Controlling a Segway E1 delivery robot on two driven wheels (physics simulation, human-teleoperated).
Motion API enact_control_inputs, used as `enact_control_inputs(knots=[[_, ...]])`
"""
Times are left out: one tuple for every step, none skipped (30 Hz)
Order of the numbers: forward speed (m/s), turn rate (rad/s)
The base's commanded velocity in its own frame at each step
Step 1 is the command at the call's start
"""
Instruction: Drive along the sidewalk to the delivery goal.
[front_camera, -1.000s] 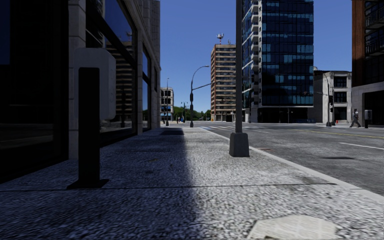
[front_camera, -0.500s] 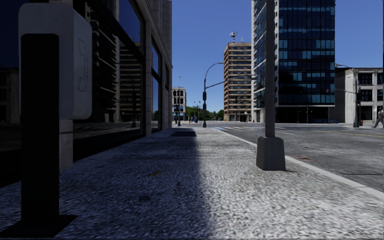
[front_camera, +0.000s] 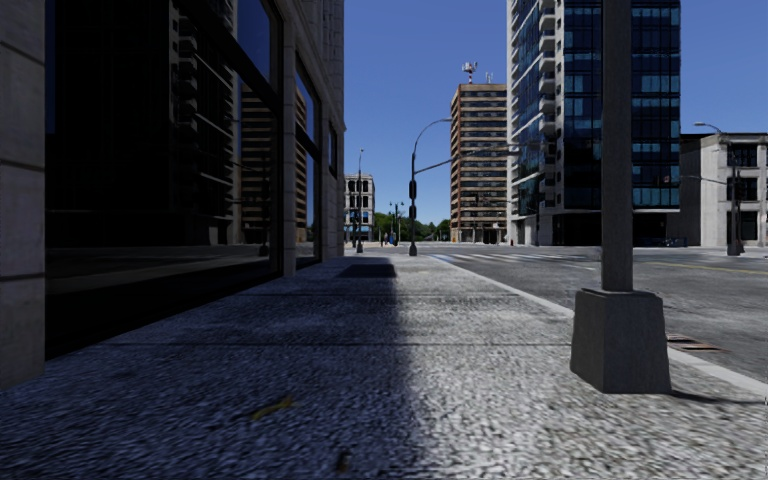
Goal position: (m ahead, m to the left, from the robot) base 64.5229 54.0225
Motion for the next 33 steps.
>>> enact_control_inputs(knots=[[2.00, 0.00], [2.00, 0.00], [2.00, 0.00], [2.00, 0.00], [2.00, 0.00], [2.00, 0.00], [2.00, 0.00], [2.00, 0.00], [2.00, 0.00], [2.00, 0.00], [2.00, 0.00], [2.00, 0.00], [2.00, 0.00], [2.00, 0.00], [2.00, 0.00], [2.00, 0.00], [2.00, 0.00], [2.00, 0.00], [2.00, 0.00], [2.00, 0.00], [2.00, 0.00], [2.00, 0.00], [2.00, 0.00], [2.00, 0.00], [2.00, 0.00], [2.00, 0.00], [2.00, 0.00], [2.00, 0.00], [2.00, 0.00], [2.00, 0.00], [2.00, 0.00], [2.00, 0.00], [2.00, 0.00]])
